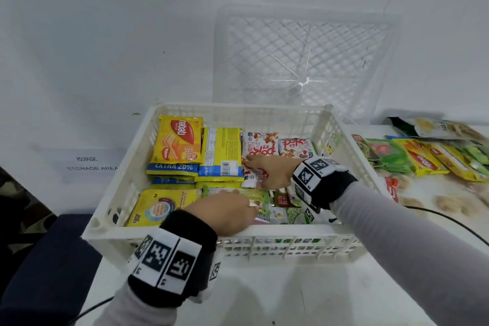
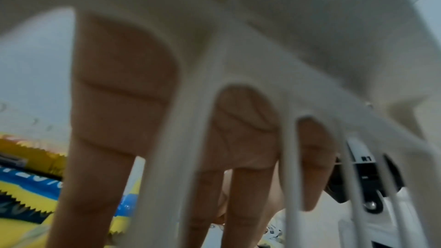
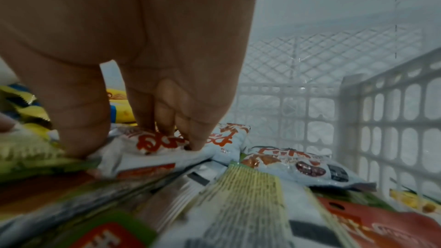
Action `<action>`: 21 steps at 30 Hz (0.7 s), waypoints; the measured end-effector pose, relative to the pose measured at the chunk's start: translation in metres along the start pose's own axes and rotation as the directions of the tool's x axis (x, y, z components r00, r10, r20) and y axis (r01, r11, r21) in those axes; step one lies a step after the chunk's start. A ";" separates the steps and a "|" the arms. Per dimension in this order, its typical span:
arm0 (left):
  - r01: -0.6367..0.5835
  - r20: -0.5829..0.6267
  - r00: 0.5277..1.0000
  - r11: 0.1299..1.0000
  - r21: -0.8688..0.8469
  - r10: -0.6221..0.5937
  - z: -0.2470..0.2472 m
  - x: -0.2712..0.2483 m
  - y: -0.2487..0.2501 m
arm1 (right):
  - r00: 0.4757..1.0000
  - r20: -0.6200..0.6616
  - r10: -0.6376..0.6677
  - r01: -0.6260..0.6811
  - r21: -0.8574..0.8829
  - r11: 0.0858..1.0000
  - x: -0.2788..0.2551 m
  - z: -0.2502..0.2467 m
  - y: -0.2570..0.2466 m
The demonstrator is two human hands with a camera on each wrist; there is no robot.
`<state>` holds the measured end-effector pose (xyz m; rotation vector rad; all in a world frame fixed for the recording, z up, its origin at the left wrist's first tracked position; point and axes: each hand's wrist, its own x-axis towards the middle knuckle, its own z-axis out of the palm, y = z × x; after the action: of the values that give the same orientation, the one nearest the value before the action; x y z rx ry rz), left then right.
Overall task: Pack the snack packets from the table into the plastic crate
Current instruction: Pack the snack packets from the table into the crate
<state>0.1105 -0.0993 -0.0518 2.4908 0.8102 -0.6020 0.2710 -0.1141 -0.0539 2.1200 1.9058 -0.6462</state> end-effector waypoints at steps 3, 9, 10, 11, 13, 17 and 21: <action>0.026 0.027 0.999 1.000 -0.010 -0.026 0.000 -0.001 0.000 | 1.000 -0.018 0.014 -0.014 0.013 1.000 0.001 0.003 -0.003; -0.050 -0.153 0.988 0.993 -0.107 0.033 -0.001 -0.010 -0.002 | 0.996 -0.076 0.047 -0.040 0.083 0.996 -0.010 -0.007 -0.004; -0.060 -0.193 0.980 0.993 -0.105 0.038 -0.003 -0.015 -0.001 | 0.994 -0.096 0.054 -0.047 0.074 0.996 -0.013 -0.012 -0.003; -0.078 -0.233 0.971 0.992 -0.095 0.054 -0.006 -0.021 -0.001 | 0.992 -0.110 0.066 -0.059 0.063 0.996 -0.016 -0.017 -0.003; -0.150 -0.311 0.944 0.983 -0.108 0.110 -0.010 -0.033 0.002 | 0.987 -0.125 0.104 -0.098 0.050 0.994 -0.027 -0.030 -0.001; -0.237 -0.486 0.863 0.959 -0.156 0.134 -0.019 -0.048 0.016 | 0.968 -0.222 0.115 -0.097 0.094 0.991 -0.056 -0.055 0.004; -0.312 -0.648 0.750 0.934 -0.175 0.129 -0.023 -0.043 0.041 | 0.950 -0.293 0.105 -0.040 0.219 0.975 -0.091 -0.065 0.012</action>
<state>0.1109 -0.1359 0.0006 2.4697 0.7280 0.4483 0.2884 -0.1676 0.0428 2.5393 1.9720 -0.5555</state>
